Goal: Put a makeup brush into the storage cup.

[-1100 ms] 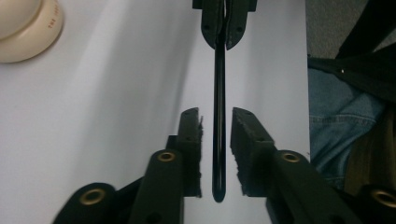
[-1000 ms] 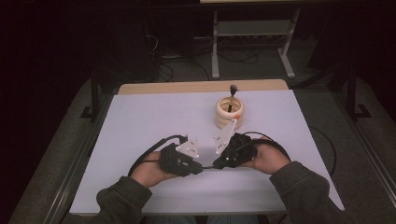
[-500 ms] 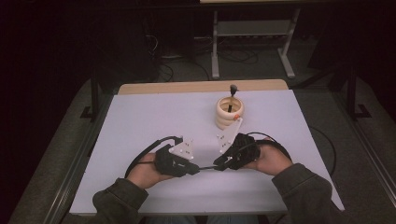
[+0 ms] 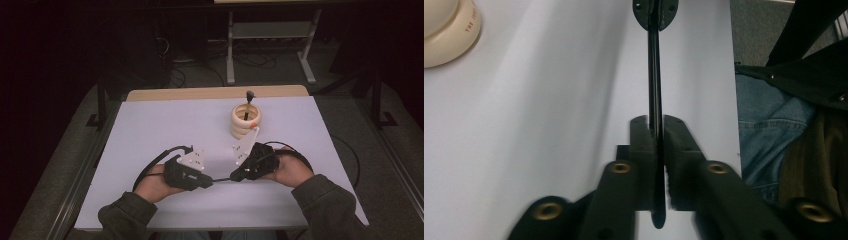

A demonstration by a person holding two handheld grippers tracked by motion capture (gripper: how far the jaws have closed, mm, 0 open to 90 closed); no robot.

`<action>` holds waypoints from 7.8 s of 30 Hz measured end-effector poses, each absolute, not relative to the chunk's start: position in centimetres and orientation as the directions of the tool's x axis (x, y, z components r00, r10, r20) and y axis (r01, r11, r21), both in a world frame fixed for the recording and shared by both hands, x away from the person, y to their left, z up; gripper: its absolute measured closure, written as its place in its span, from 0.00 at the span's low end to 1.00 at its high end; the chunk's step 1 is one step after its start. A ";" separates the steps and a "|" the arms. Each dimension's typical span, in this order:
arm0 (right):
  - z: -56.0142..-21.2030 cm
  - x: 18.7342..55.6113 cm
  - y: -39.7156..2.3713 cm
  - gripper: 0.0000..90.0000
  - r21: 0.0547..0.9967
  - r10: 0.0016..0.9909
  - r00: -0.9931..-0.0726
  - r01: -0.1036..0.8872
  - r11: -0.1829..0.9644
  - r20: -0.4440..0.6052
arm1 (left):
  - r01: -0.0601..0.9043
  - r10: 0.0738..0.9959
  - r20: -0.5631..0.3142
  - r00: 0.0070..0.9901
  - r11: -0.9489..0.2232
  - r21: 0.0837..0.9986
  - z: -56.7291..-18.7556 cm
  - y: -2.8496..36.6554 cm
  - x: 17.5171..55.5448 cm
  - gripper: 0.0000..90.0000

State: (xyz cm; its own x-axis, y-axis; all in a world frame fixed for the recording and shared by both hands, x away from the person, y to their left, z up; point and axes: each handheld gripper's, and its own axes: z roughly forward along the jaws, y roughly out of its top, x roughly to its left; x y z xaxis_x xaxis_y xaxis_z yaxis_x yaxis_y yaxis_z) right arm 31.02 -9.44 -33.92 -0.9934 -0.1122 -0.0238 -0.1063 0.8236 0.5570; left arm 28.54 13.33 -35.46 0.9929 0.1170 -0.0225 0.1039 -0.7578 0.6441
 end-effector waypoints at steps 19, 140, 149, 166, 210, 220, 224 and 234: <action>-33.1 30.8 -8.1 0.93 0.524 -0.139 -0.989 -0.149 0.839 -0.059 | 0.093 0.124 0.007 0.992 -0.783 0.615 -35.7 13.0 28.3 0.95; -34.2 33.5 -13.3 0.94 0.781 0.258 -0.935 0.346 0.519 0.243 | 0.281 0.361 -0.054 0.931 -0.615 0.736 -37.4 16.4 29.0 0.69; -33.8 33.9 -13.9 0.94 0.769 0.285 -0.926 0.367 0.523 0.248 | 0.295 0.382 -0.057 0.923 -0.605 0.740 -37.9 17.0 28.8 0.66; -33.1 34.5 -15.0 0.94 0.760 0.317 -0.917 0.383 0.525 0.242 | 0.314 0.422 -0.044 0.905 -0.597 0.738 -38.5 18.2 28.7 0.60; -29.4 38.8 -18.8 0.94 0.766 0.473 -0.852 0.455 0.453 0.226 | 0.312 0.443 -0.044 0.896 -0.555 0.771 -37.9 19.8 27.9 0.51; -28.2 40.3 -19.0 0.94 0.765 0.500 -0.841 0.456 0.455 0.204 | 0.314 0.447 -0.046 0.893 -0.547 0.776 -37.8 20.1 28.0 0.51; -27.7 40.7 -19.1 0.94 0.765 0.507 -0.838 0.459 0.452 0.203 | 0.317 0.449 -0.048 0.892 -0.548 0.774 -37.8 20.2 28.0 0.50; -26.9 41.7 -19.4 0.94 0.762 0.532 -0.822 0.473 0.442 0.202 | 0.325 0.457 -0.054 0.888 -0.540 0.776 -37.8 20.6 28.1 0.50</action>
